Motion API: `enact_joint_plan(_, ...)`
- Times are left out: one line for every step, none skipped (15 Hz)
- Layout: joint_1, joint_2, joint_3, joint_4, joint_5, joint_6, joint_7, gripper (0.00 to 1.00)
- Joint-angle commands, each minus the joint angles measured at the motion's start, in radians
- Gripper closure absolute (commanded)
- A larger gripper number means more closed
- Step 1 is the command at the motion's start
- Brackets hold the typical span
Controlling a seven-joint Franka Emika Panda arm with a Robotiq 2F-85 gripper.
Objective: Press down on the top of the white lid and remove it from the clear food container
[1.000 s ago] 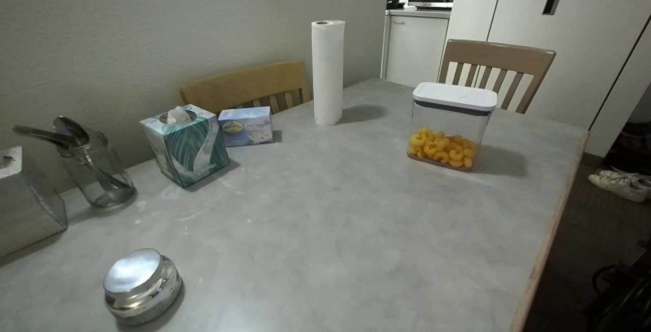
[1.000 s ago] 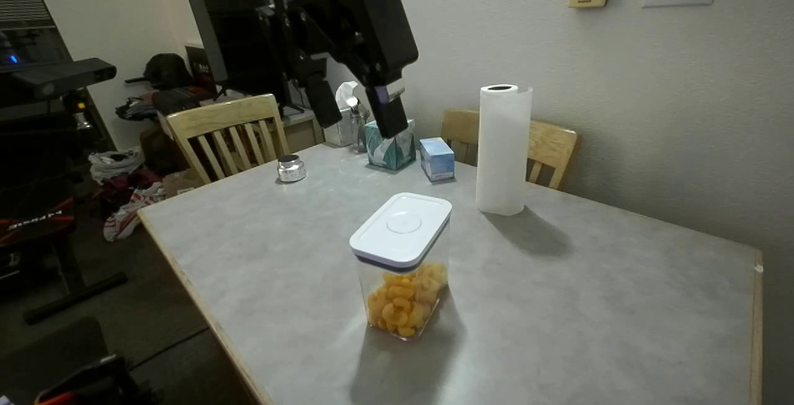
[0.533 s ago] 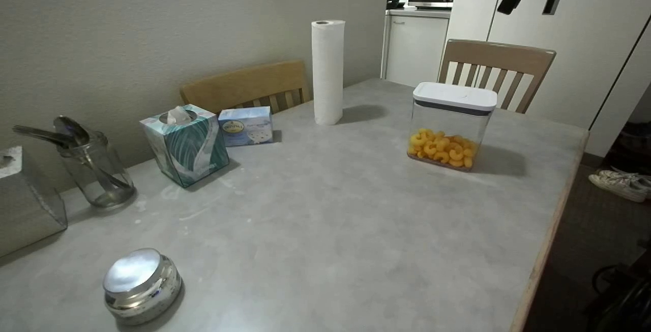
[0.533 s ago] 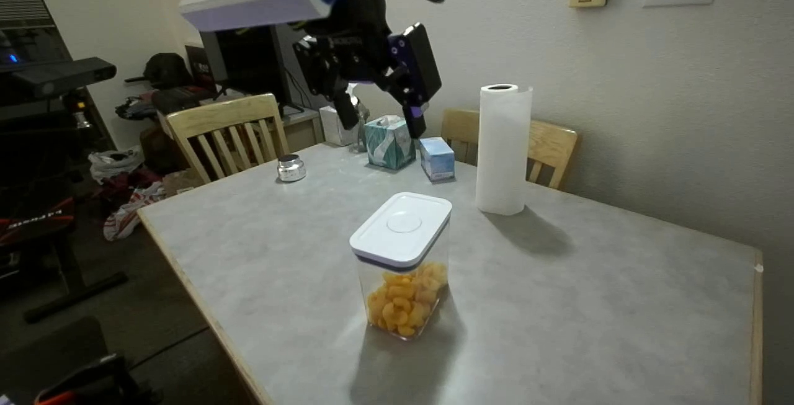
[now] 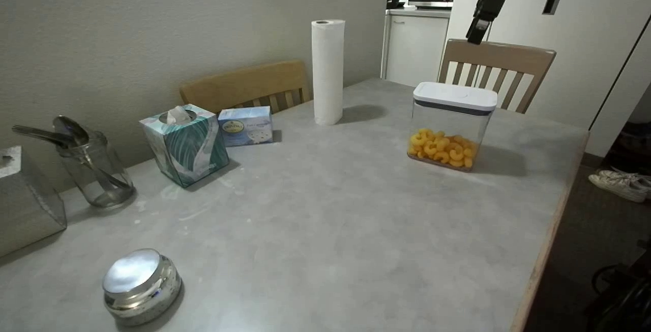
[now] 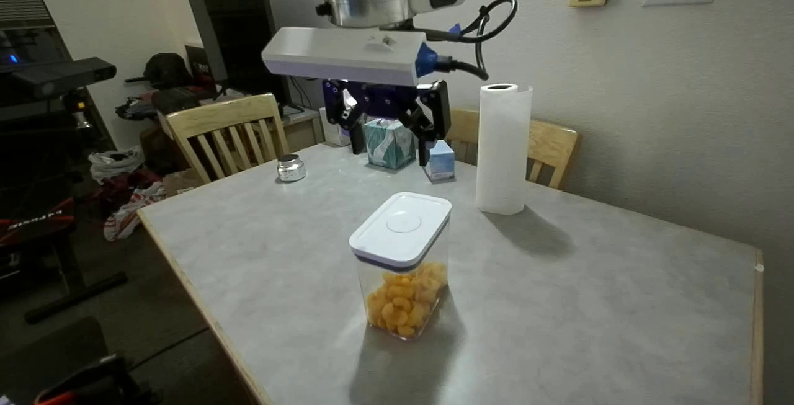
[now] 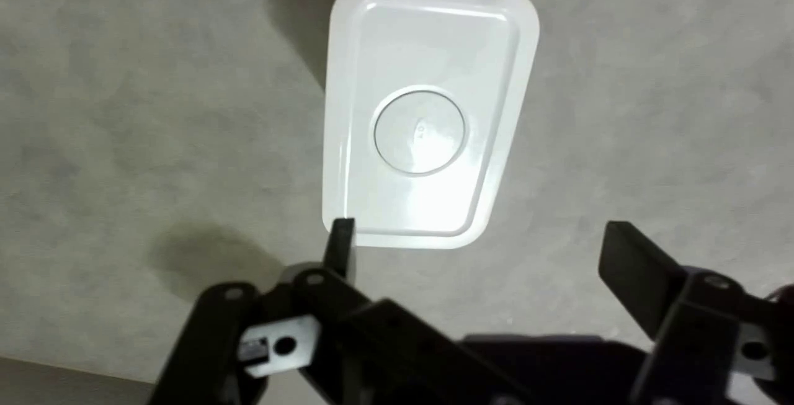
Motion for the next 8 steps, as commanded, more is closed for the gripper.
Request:
enact_joint_plan(-0.042,-0.003,0.043,0.001,-0.002,-0.002,0.004,0.0)
enact_joint_plan(-0.042,-0.008,0.043,0.0,-0.002,-0.002,0.004,0.0)
enact_joint_plan(-0.043,0.002,0.043,0.004,0.003,-0.015,0.011,0.0)
enact_joint_plan(-0.045,0.014,0.045,0.009,0.01,-0.033,0.008,0.0)
enact_joint_plan(-0.047,0.025,0.049,0.013,0.003,-0.051,0.017,0.0)
enact_joint_plan(-0.05,0.037,0.055,0.016,0.007,-0.069,0.01,0.0)
enact_joint_plan(-0.052,0.049,0.06,0.021,0.008,-0.087,0.011,0.0)
enact_joint_plan(-0.055,0.06,0.064,0.025,0.007,-0.1,0.009,0.0)
